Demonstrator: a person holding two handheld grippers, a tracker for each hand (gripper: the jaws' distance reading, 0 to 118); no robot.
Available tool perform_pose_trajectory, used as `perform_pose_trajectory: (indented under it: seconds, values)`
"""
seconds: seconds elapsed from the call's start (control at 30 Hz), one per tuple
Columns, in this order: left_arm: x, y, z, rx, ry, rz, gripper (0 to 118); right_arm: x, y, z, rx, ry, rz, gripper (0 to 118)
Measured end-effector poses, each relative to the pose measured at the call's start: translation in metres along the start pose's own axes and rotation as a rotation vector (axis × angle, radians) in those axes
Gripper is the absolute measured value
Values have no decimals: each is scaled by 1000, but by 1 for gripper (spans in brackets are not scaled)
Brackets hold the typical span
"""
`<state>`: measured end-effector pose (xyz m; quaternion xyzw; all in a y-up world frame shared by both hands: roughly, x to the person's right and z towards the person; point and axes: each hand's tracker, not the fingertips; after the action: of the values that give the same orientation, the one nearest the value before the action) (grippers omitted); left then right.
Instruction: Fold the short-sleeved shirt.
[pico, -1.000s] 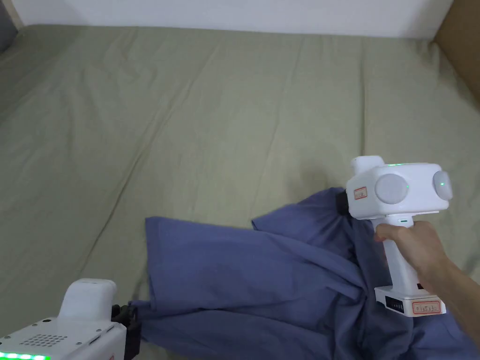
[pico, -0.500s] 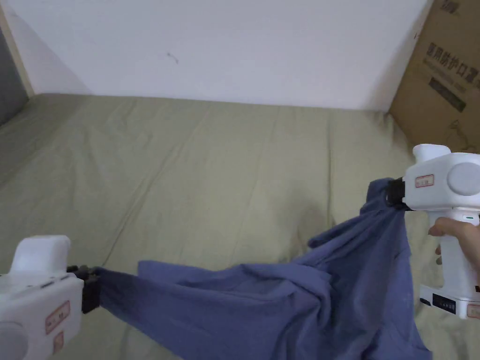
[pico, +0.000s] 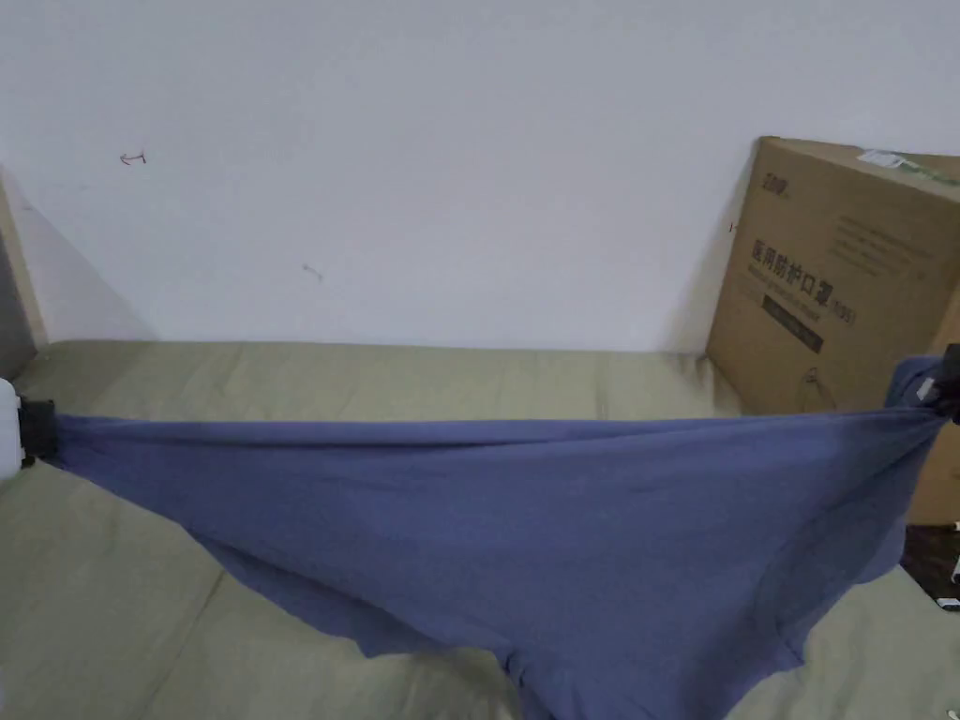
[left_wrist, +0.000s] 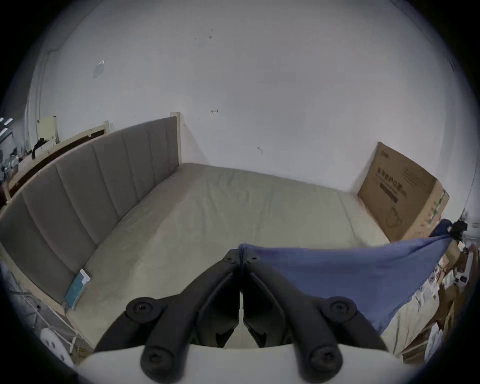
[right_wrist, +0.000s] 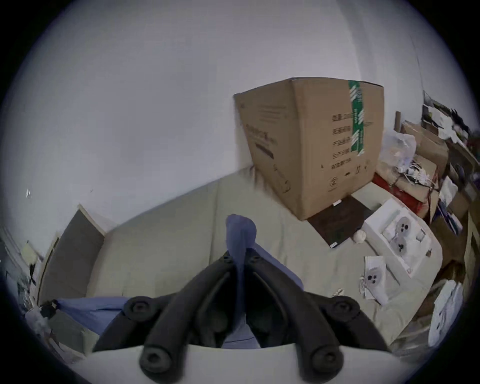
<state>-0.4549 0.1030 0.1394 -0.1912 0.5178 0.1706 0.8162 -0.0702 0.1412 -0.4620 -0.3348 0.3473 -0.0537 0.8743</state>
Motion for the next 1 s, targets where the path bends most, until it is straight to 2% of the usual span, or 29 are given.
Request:
perform_pose_trajectory:
  seconds: [0.13, 0.23, 0.43, 0.7, 0.87, 1.0]
  values:
    - [2, 23, -7, 13, -14, 9, 0, -14, 13, -6, 8, 3, 25, 3]
    - [9, 44, -18, 35, 27, -64, 0, -33, 30, -26, 4, 7, 47, 3]
    - [-1, 91, -55, 74, 60, -52, 0, -94, 66, -68, 20, 21, 129, 3]
    - [-45, 143, -80, 167, 118, -13, 0, -151, 104, -106, 76, 135, 98, 3]
    - [-61, 136, -73, 203, 141, -9, 0, -170, 96, -123, 83, 165, 108, 3]
    - [-75, 101, -83, 150, 157, 1, 0, -163, 60, -151, 8, 140, 137, 3]
